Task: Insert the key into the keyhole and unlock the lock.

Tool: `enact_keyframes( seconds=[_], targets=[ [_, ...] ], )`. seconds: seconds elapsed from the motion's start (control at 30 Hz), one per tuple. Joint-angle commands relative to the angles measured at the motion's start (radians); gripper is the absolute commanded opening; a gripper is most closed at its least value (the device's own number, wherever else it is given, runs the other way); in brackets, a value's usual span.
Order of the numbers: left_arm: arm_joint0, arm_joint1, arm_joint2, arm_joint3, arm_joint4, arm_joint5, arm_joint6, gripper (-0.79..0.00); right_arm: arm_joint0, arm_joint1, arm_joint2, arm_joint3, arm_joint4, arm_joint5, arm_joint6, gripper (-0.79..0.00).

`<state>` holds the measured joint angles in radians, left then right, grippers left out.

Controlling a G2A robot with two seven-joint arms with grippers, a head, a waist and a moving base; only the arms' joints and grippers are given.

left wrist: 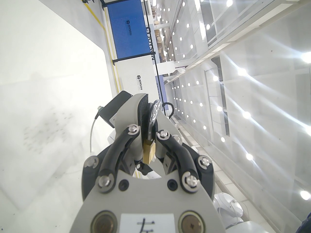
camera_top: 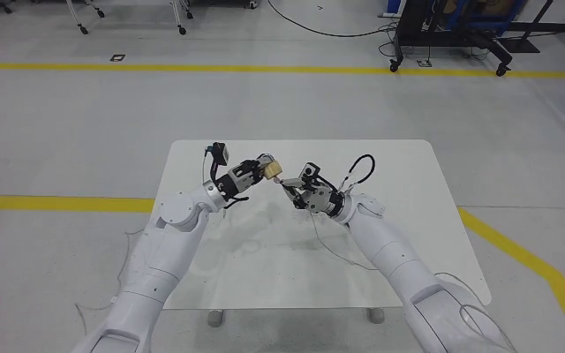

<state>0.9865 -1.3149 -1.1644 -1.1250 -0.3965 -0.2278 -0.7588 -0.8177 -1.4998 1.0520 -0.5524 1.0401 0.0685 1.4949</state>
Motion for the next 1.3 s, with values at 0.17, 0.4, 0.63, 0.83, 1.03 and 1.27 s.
enact_keyframes(
  seconds=[0.17, 0.4, 0.63, 0.83, 1.03, 1.27],
  targets=[
    [0.005, 0.0, -0.005, -0.003, -0.008, -0.001, 0.018, -0.785, -0.001, 0.001, 0.006, 0.01, -0.05, -0.163, -0.026, -0.634],
    [0.008, 0.0, -0.006, -0.005, -0.008, 0.002, 0.024, -0.785, -0.017, 0.003, 0.007, -0.013, -0.086, -0.207, -0.062, -0.603],
    [0.005, 0.0, 0.001, -0.005, -0.008, 0.004, 0.002, -0.785, -0.021, -0.001, 0.006, -0.037, -0.096, -0.2, -0.126, -0.659],
    [0.001, 0.001, 0.002, 0.0, -0.024, 0.001, -0.033, -0.785, -0.018, -0.002, 0.016, -0.034, -0.085, -0.183, -0.148, -0.785],
    [-0.007, 0.0, 0.002, 0.012, -0.052, -0.01, -0.07, -0.785, -0.018, -0.007, 0.016, -0.031, -0.049, -0.096, -0.084, -0.785],
    [-0.009, 0.0, 0.002, 0.015, -0.048, -0.028, -0.074, -0.785, 0.007, -0.011, 0.017, 0.02, -0.016, -0.009, 0.021, -0.785]
  ],
)
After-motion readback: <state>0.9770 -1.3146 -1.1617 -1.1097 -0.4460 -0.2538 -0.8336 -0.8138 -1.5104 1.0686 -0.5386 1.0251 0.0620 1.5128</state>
